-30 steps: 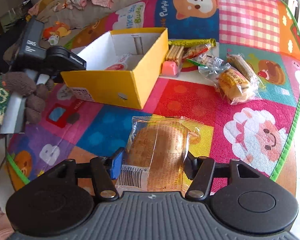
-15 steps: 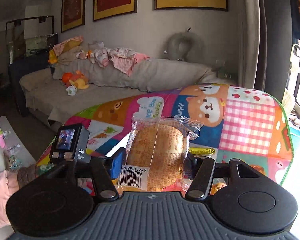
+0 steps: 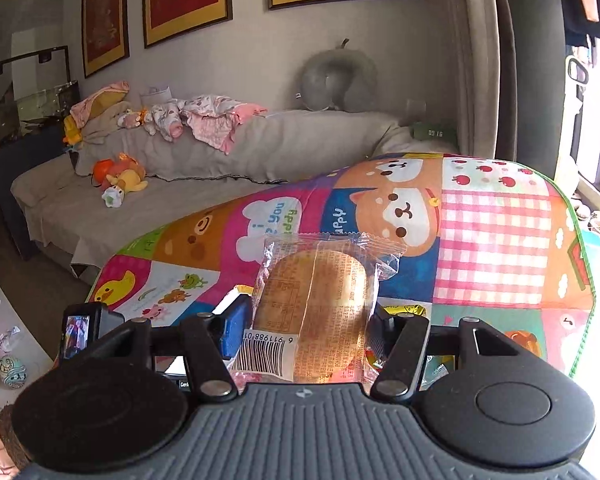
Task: Organize objects
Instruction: 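Lower the bun into the yellow box and open the right tool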
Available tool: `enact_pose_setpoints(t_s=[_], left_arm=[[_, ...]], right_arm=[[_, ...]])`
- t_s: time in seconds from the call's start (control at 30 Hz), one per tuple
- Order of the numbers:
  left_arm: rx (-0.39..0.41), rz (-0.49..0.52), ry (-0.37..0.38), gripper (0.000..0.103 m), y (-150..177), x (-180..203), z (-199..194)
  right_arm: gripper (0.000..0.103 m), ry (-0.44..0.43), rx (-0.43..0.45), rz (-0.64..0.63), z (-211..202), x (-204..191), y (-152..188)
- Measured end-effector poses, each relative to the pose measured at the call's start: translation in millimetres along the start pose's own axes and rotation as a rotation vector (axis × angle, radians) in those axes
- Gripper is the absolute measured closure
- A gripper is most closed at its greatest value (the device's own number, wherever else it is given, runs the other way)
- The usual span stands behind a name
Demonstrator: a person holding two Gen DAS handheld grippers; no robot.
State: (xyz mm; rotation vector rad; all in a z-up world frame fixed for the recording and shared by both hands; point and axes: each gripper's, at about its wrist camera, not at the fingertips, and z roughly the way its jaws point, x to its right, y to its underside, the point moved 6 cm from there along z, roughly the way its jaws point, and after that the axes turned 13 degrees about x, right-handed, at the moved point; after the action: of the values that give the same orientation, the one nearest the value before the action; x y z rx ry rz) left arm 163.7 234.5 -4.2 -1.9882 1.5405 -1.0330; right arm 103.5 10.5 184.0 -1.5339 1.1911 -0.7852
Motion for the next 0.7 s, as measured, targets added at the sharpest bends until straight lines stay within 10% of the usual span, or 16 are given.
enact_pose_setpoints(t_s=[0.33, 0.47, 0.7], left_arm=[[0.002, 0.004, 0.002, 0.088, 0, 0, -1], [0.001, 0.005, 0.005, 0.088, 0, -1, 0], [0.001, 0.009, 0.005, 0.088, 0, 0, 0]], right_arm=[[0.044, -0.009, -0.003, 0.047, 26, 4, 0], [0.018, -0.078, -0.066, 0.112, 42, 3, 17], [0.018, -0.019, -0.098, 0.123, 47, 21, 36]])
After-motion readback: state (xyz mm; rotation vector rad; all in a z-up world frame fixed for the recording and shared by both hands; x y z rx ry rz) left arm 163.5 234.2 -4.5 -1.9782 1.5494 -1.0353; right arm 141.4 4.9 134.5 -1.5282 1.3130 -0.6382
